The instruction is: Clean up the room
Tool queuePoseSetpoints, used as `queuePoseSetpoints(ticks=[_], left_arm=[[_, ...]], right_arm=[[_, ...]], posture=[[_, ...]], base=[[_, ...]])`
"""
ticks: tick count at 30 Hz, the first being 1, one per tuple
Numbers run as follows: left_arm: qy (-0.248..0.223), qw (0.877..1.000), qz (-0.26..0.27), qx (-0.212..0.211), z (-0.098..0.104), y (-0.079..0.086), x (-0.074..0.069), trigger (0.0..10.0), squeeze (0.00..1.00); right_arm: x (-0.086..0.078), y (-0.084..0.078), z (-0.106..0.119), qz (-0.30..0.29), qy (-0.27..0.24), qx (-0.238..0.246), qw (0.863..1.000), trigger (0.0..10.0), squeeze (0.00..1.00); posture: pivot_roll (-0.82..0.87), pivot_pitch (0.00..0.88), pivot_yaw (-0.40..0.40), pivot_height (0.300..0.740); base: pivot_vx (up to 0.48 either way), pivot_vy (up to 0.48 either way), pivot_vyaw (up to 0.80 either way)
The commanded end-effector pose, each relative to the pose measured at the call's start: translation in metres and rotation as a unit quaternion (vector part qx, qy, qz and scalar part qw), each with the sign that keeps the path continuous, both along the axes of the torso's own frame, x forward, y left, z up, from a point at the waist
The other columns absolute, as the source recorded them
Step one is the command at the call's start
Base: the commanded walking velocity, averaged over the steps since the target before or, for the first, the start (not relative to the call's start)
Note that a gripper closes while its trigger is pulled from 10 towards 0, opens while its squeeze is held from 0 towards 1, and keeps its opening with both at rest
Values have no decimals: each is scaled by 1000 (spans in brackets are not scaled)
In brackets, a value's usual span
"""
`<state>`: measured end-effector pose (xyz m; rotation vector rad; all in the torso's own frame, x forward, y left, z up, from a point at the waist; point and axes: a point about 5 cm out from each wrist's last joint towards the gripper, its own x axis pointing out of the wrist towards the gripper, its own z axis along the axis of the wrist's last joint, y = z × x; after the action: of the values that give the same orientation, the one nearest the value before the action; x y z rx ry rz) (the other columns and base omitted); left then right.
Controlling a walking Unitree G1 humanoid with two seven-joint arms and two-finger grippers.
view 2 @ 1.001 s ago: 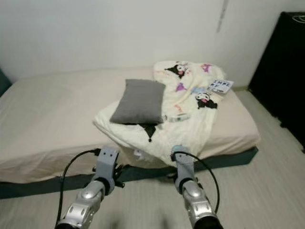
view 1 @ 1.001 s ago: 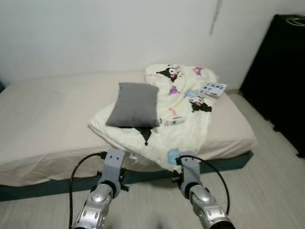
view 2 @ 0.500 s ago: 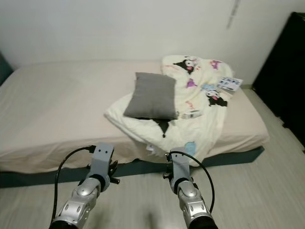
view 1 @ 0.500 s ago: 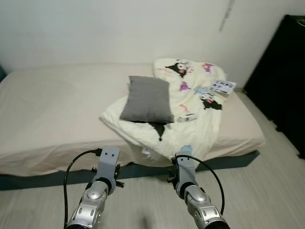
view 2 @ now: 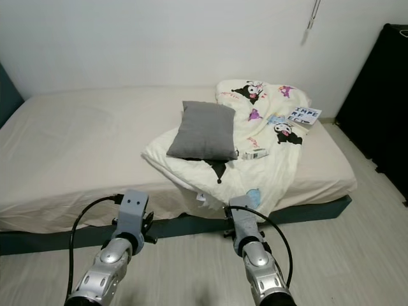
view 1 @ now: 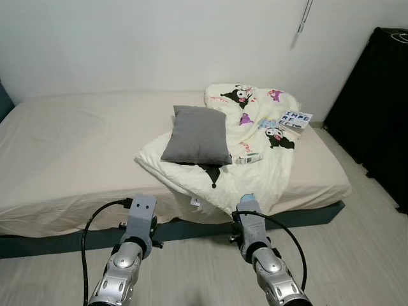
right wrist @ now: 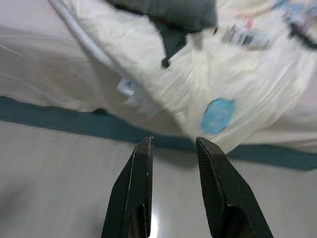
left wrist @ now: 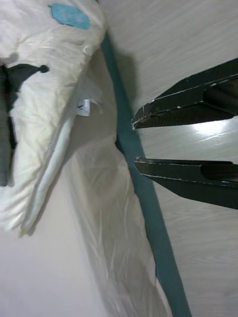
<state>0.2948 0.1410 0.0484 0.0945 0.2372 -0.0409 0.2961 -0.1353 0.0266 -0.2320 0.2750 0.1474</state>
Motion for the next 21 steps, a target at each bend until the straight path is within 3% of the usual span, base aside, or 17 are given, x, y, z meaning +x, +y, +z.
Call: queuePoseSetpoints(ticks=[1,3,9,21], left_arm=[[3,1000,16,-8,-6,4,-6,10000,0],[-6,1000,20,-11,-4,4,-6,10000,0],[-8,1000,14,-14,-3,3,-6,10000,0],[-23,999,-9,-34,2,-5,-6,10000,0]], right_arm=[[-1,-5,4,-9,-23,-5,1000,10000,0],[-2,-12,7,-29,-35,12,999,10000,0],[-2,-15,6,-35,-32,22,999,10000,0],[-3,-8,4,-24,-25,28,999,10000,0]], posture=[[42,100,-42,728],[41,100,-42,728],[36,102,-38,728],[36,104,-37,728]], base=[[0,0,0],[0,0,0],[0,0,0],[46,0,0]])
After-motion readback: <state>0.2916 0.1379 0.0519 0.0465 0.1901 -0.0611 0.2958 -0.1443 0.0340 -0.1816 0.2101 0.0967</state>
